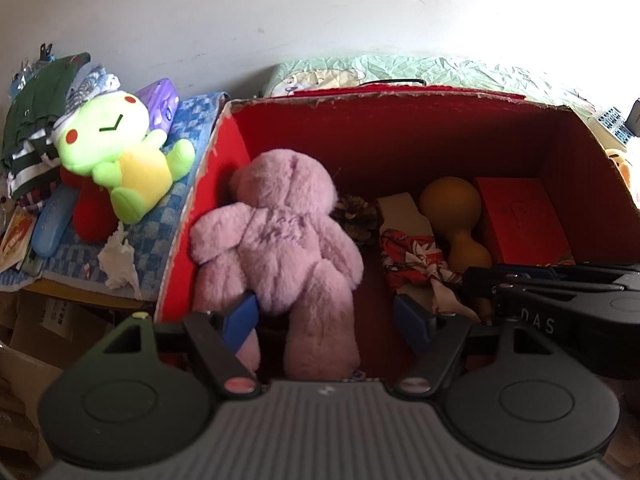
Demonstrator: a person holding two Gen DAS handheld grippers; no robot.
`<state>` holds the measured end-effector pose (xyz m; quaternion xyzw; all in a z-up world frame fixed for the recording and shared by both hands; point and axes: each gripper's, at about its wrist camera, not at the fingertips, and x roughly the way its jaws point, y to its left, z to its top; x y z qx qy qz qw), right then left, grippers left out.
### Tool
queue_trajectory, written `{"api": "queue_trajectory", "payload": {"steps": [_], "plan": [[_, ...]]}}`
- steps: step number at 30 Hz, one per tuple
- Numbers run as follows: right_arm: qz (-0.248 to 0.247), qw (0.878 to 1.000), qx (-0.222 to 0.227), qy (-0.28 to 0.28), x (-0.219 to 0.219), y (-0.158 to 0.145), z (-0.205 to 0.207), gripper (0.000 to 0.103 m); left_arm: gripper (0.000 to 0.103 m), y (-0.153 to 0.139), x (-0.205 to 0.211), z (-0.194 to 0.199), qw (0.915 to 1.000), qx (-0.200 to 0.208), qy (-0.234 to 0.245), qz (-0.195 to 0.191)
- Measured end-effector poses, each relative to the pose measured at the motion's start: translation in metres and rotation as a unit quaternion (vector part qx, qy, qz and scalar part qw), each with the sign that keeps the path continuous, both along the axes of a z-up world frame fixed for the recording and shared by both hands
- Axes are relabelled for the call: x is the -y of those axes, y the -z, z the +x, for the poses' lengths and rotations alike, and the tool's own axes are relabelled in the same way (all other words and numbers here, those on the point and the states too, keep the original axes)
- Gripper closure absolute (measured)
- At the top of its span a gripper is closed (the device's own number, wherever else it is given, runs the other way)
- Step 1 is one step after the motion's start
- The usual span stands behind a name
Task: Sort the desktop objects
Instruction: 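Withdraw both grippers from the box back toward the bed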
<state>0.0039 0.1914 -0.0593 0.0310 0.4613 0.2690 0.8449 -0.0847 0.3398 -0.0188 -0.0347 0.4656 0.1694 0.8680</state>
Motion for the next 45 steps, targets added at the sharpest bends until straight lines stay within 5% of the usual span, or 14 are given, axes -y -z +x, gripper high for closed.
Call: {"api": "queue_trajectory", "payload": {"steps": [13,18,24,36,45], "plan": [[-0.009,1.000,-0.003,0.007,0.005,-0.003,0.003,0.079,0.022,-0.003,0.004,0.004,0.9999,-0.011,-0.007,0.001],[0.008,1.000,0.027,0.007,0.018,-0.023,-0.003,0.076,0.010,-0.024,0.012,-0.005,0.9996,0.021,-0.012,0.015],[0.055,0.998,0.037,-0.001,0.045,-0.045,-0.008,0.076,0.010,-0.050,0.033,-0.015,0.9980,0.057,-0.010,0.026],[0.154,0.987,0.045,0.019,0.172,-0.071,-0.020,0.076,0.010,-0.085,0.138,-0.016,0.9869,0.140,0.081,-0.005],[0.134,0.984,0.027,0.118,0.300,-0.046,-0.010,0.069,0.001,-0.061,0.256,0.026,0.9716,0.133,0.183,-0.069]]}}
